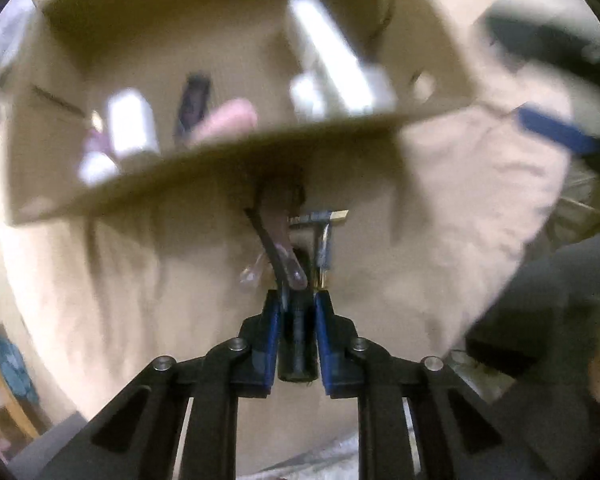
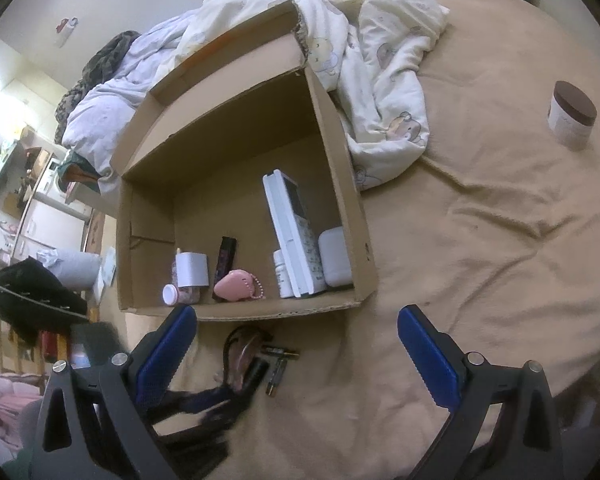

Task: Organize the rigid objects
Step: 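Lower the left tool and grasp the black flashlight, then lift the black flashlight with the left tool toward the box, then grasp the pink glass ornament with the right tool while the left tool holds the flashlight, then lower flashlight and pink ornament into the box and open both tools, then move the right tool out of the box toward the batteries, then grasp the black-and-gold battery with the right tool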

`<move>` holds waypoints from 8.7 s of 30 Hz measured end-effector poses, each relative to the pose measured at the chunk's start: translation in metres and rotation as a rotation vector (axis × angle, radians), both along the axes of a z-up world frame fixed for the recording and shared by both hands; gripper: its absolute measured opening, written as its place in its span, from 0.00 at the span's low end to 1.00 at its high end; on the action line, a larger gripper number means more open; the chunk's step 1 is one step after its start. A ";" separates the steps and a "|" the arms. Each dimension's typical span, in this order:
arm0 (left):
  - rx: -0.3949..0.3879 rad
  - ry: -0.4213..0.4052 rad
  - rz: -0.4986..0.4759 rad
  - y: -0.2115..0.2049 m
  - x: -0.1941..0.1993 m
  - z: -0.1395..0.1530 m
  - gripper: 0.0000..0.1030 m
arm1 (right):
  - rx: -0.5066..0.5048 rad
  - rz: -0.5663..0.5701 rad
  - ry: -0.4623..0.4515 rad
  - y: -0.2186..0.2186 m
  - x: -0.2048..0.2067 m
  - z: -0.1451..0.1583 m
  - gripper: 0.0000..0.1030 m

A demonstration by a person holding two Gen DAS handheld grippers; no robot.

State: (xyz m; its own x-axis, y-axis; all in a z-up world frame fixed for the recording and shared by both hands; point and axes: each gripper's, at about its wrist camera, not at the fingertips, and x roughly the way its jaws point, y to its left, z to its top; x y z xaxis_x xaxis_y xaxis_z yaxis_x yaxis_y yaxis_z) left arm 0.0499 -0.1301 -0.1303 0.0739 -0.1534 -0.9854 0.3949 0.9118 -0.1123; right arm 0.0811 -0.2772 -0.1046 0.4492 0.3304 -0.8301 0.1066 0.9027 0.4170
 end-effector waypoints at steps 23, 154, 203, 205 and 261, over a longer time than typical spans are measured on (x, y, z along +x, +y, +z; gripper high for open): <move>0.064 0.090 0.241 0.054 0.035 -0.063 0.57 | -0.084 0.066 0.060 0.023 0.007 -0.022 1.00; -0.157 -0.561 0.360 0.116 0.072 0.185 0.17 | 0.238 0.207 -0.367 0.018 0.022 0.114 0.18; -0.075 -0.367 0.283 0.081 0.111 0.050 1.00 | -0.044 0.094 -0.290 0.031 0.079 0.032 1.00; -0.066 -0.366 0.295 0.084 0.112 0.050 1.00 | -0.069 0.091 -0.301 0.032 0.078 0.033 1.00; -0.065 -0.175 0.480 0.137 0.027 0.033 1.00 | -0.076 0.225 0.215 0.058 0.008 -0.079 0.98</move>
